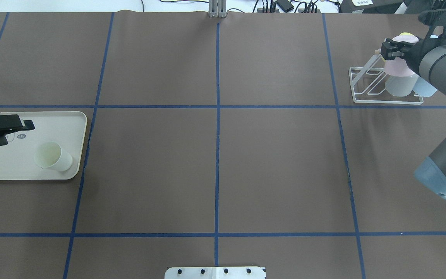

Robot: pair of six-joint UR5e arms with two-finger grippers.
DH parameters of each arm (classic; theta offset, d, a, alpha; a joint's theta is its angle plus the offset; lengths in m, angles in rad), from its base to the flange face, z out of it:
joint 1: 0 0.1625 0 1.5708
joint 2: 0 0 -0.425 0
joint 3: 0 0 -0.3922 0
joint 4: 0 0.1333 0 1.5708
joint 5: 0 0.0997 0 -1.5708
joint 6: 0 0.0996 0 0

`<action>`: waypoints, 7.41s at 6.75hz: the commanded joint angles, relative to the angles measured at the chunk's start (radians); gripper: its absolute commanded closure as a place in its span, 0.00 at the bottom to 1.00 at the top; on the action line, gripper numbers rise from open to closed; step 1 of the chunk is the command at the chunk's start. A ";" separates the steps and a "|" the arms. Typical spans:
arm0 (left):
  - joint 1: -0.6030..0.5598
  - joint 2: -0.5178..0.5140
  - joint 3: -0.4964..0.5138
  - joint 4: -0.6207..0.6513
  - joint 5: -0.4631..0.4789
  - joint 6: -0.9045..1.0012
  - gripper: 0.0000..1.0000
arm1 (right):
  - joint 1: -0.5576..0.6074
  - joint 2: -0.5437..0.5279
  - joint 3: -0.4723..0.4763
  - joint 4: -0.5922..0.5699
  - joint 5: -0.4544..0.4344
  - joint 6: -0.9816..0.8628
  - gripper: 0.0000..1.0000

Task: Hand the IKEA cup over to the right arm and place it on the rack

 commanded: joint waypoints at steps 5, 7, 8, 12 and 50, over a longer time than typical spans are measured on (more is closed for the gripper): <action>0.001 -0.005 0.007 -0.001 0.003 -0.008 0.00 | -0.014 0.044 -0.083 0.005 -0.004 -0.019 1.00; 0.001 -0.007 0.007 -0.001 0.003 -0.010 0.00 | -0.015 0.043 -0.092 0.006 -0.039 -0.016 1.00; 0.001 -0.005 0.007 -0.001 0.003 -0.010 0.00 | -0.015 0.041 -0.089 0.015 -0.050 -0.012 1.00; 0.001 -0.007 0.019 -0.001 0.002 -0.011 0.00 | -0.043 -0.014 -0.059 0.109 -0.148 0.004 1.00; 0.008 -0.019 0.028 -0.001 0.002 -0.031 0.00 | -0.127 0.005 -0.213 0.262 -0.296 0.042 0.01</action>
